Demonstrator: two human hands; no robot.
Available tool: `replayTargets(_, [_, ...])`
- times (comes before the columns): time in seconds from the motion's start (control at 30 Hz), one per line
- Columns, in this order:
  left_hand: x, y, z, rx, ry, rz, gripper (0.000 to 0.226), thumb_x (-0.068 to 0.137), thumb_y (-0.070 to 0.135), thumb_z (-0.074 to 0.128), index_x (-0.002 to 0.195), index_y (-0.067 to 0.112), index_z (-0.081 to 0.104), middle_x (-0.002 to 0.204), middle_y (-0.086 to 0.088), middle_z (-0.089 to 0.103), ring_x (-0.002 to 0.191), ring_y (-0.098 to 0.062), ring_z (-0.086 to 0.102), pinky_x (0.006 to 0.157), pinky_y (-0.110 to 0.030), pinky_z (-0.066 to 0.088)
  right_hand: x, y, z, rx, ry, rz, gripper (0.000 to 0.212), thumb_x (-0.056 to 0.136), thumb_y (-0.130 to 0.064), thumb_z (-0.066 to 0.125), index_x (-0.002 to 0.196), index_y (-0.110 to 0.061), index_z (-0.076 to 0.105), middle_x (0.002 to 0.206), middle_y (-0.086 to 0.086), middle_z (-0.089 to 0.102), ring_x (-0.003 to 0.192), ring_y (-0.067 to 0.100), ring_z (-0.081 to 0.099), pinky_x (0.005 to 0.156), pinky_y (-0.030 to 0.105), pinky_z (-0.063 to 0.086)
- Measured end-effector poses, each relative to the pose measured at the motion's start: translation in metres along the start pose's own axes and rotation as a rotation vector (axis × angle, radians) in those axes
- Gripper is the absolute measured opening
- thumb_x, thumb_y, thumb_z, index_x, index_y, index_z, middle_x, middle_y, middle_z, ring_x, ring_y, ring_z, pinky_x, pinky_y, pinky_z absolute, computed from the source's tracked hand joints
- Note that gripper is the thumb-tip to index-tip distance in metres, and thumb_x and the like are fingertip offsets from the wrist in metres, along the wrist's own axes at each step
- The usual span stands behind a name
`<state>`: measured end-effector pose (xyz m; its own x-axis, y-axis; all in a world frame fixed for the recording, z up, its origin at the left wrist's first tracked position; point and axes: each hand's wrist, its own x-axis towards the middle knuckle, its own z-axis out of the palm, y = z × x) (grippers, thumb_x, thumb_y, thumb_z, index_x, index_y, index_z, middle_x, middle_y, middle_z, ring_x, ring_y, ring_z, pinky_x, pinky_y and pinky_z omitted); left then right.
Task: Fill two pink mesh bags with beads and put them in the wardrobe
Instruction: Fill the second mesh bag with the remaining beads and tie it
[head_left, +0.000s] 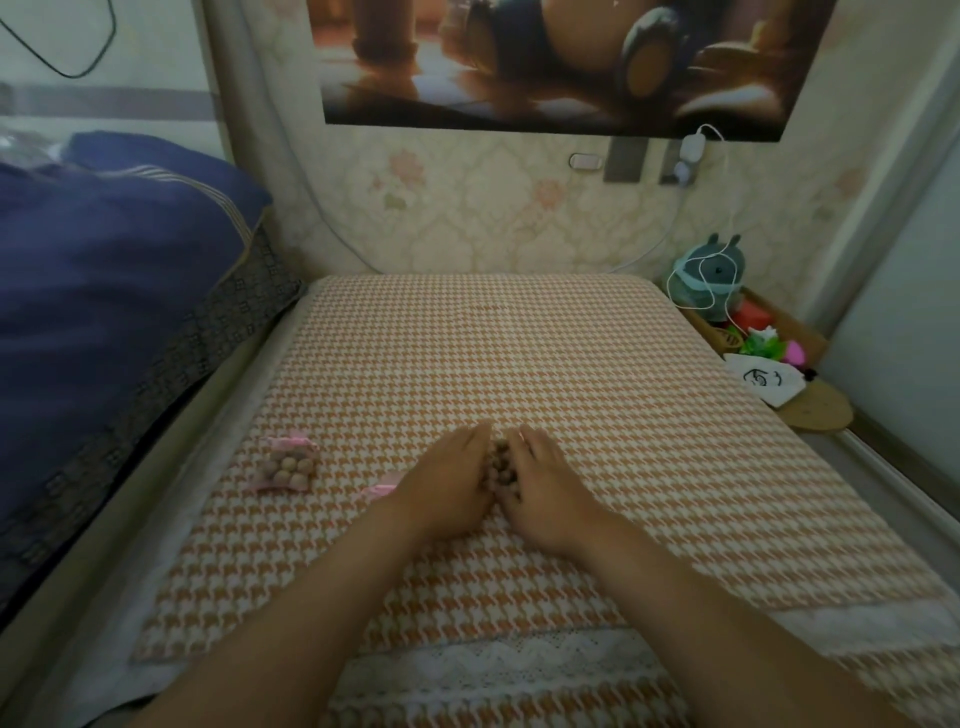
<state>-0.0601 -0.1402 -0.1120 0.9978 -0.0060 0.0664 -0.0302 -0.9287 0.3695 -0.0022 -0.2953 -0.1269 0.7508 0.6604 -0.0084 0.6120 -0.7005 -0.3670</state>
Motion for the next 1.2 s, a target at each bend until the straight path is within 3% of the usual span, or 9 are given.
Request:
replayTargets(0.13, [0.004, -0.005, -0.002, 0.045, -0.106, 0.030, 0.062, 0.092, 0.031, 0.052, 0.148, 0.011, 0.033, 0.153, -0.008, 0.032, 0.142, -0.025, 0.028, 0.116, -0.029, 0.020, 0.008, 0.003, -0.005, -0.086, -0.032, -0.053, 0.077, 0.102, -0.043, 0.040, 0.161, -0.014, 0.000, 0.169, 0.006, -0.005, 0.155, 0.023, -0.009, 0.123, 0.035, -0.003])
replayTargets(0.23, [0.008, -0.009, -0.001, 0.016, -0.145, 0.030, 0.063, 0.091, 0.034, 0.053, 0.148, 0.015, 0.035, 0.149, -0.005, 0.038, 0.135, -0.022, 0.036, 0.116, -0.032, 0.026, 0.015, 0.004, -0.006, -0.104, -0.027, -0.106, 0.073, 0.102, -0.040, 0.043, 0.161, -0.013, 0.010, 0.168, 0.006, 0.011, 0.155, 0.023, 0.004, 0.124, 0.035, 0.003])
replayTargets(0.33, [0.006, -0.017, -0.009, 0.002, -0.097, 0.031, 0.051, 0.088, 0.033, 0.057, 0.136, 0.016, 0.048, 0.133, -0.003, 0.051, 0.125, -0.023, 0.045, 0.109, -0.037, 0.035, 0.018, 0.003, -0.007, -0.087, -0.021, -0.119, 0.073, 0.099, -0.043, 0.045, 0.160, -0.014, 0.017, 0.165, 0.006, 0.022, 0.153, 0.023, 0.015, 0.125, 0.039, 0.012])
replayTargets(0.47, [-0.004, -0.027, -0.038, 0.007, -0.068, -0.076, 0.070, 0.095, 0.036, 0.056, 0.154, 0.025, 0.021, 0.160, 0.001, 0.023, 0.148, -0.020, 0.017, 0.119, -0.034, 0.018, 0.014, -0.003, -0.015, -0.070, -0.035, -0.084, 0.078, 0.093, -0.049, 0.051, 0.159, -0.022, 0.019, 0.165, 0.002, 0.021, 0.153, 0.023, 0.016, 0.124, 0.044, 0.016])
replayTargets(0.53, [-0.013, -0.035, -0.050, 0.011, -0.041, -0.118, 0.063, 0.096, 0.033, 0.055, 0.151, 0.027, 0.026, 0.159, 0.003, 0.026, 0.146, -0.019, 0.021, 0.117, -0.034, 0.022, 0.012, -0.010, -0.025, -0.092, -0.040, -0.073, 0.073, 0.093, -0.051, 0.054, 0.156, -0.028, 0.028, 0.166, 0.002, 0.019, 0.153, 0.023, 0.014, 0.124, 0.045, 0.014])
replayTargets(0.67, [-0.033, -0.048, -0.060, 0.012, -0.089, -0.217, 0.052, 0.094, 0.029, 0.055, 0.143, 0.030, 0.040, 0.150, 0.000, 0.039, 0.136, -0.020, 0.037, 0.109, -0.036, 0.036, 0.007, -0.025, -0.041, -0.123, -0.034, -0.080, 0.049, 0.093, -0.051, 0.058, 0.140, -0.035, 0.056, 0.161, 0.001, 0.033, 0.148, 0.021, 0.027, 0.122, 0.044, 0.021])
replayTargets(0.9, [-0.052, -0.056, -0.061, 0.033, -0.155, -0.334, 0.053, 0.091, 0.036, 0.055, 0.142, 0.030, 0.042, 0.144, -0.003, 0.047, 0.127, -0.023, 0.048, 0.103, -0.038, 0.043, 0.004, -0.047, -0.032, -0.239, -0.046, -0.085, 0.026, 0.097, -0.034, 0.058, 0.119, -0.031, 0.072, 0.149, 0.003, 0.047, 0.142, 0.019, 0.034, 0.119, 0.042, 0.016])
replayTargets(1.07, [-0.054, -0.056, -0.062, 0.042, -0.123, -0.299, 0.030, 0.089, 0.029, 0.060, 0.119, 0.026, 0.064, 0.127, -0.001, 0.059, 0.111, -0.020, 0.057, 0.094, -0.033, 0.049, 0.008, -0.062, -0.037, -0.196, 0.080, -0.076, 0.023, 0.095, -0.034, 0.063, 0.114, -0.028, 0.074, 0.130, -0.002, 0.061, 0.124, 0.020, 0.050, 0.110, 0.036, 0.035])
replayTargets(1.2, [-0.054, -0.054, -0.062, 0.031, -0.097, -0.262, 0.008, 0.084, 0.024, 0.064, 0.089, 0.028, 0.069, 0.105, 0.003, 0.069, 0.095, -0.015, 0.063, 0.083, -0.028, 0.052, 0.005, -0.076, -0.045, 0.043, 0.125, -0.050, 0.025, 0.095, -0.030, 0.065, 0.117, -0.024, 0.073, 0.118, -0.007, 0.070, 0.109, 0.013, 0.063, 0.099, 0.034, 0.050])
